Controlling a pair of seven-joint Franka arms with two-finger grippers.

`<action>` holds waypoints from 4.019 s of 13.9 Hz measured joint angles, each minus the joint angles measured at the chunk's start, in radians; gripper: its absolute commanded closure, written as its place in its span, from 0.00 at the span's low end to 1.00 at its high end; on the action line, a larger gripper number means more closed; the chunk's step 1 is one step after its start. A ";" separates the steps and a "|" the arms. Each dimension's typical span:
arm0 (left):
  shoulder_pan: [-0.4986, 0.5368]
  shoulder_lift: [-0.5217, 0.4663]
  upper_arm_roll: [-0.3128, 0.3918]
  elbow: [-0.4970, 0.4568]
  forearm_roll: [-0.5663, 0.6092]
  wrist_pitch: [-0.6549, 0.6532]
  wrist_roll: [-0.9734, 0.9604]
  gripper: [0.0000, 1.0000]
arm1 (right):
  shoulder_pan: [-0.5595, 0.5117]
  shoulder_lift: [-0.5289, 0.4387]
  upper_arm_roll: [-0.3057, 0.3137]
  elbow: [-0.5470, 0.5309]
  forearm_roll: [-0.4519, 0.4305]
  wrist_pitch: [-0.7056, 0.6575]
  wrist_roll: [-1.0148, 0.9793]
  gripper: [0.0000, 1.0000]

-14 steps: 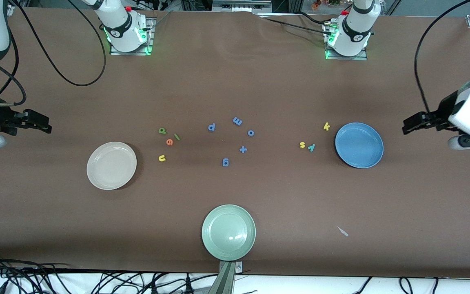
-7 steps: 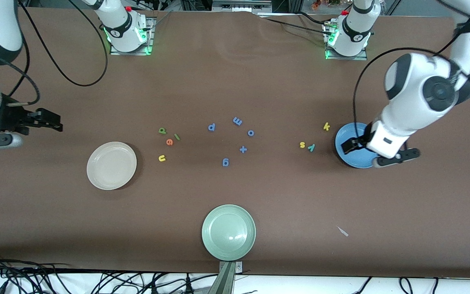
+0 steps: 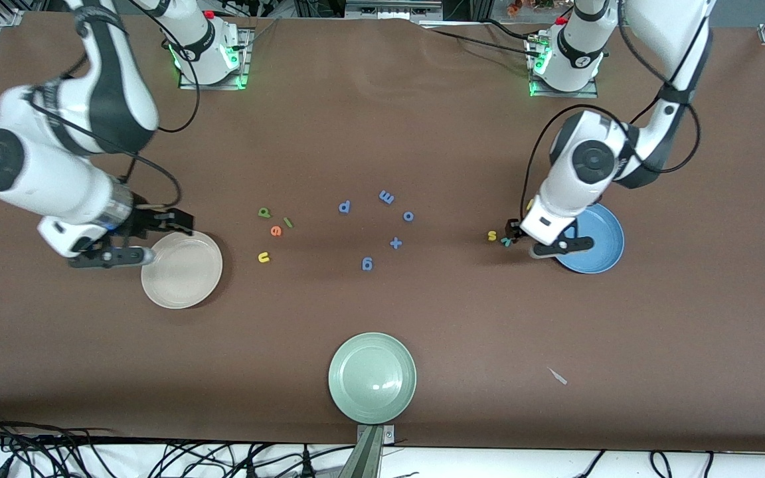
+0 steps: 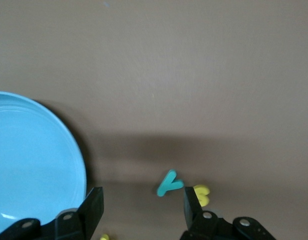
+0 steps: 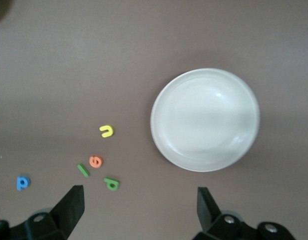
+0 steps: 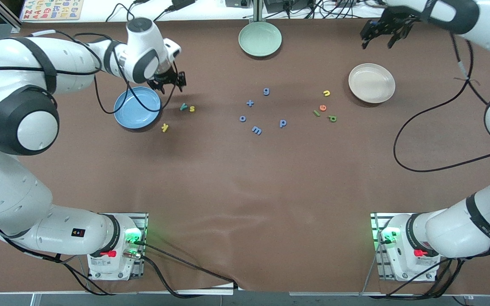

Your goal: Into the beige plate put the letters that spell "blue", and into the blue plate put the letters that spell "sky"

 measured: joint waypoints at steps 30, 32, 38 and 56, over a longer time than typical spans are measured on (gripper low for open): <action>0.057 0.129 -0.057 0.014 -0.031 0.063 0.341 0.41 | 0.240 0.096 0.001 -0.518 0.002 0.604 0.159 0.04; 0.057 0.130 -0.058 0.014 -0.031 0.063 0.341 0.45 | 0.239 0.109 -0.001 -0.518 0.002 0.617 0.159 0.12; 0.055 0.134 -0.062 0.018 -0.031 0.063 0.342 0.47 | 0.238 0.117 -0.005 -0.525 0.002 0.622 0.159 0.29; 0.062 0.156 -0.061 0.029 -0.031 0.100 0.342 0.94 | 0.235 0.069 -0.176 -0.303 0.002 0.292 -0.081 0.71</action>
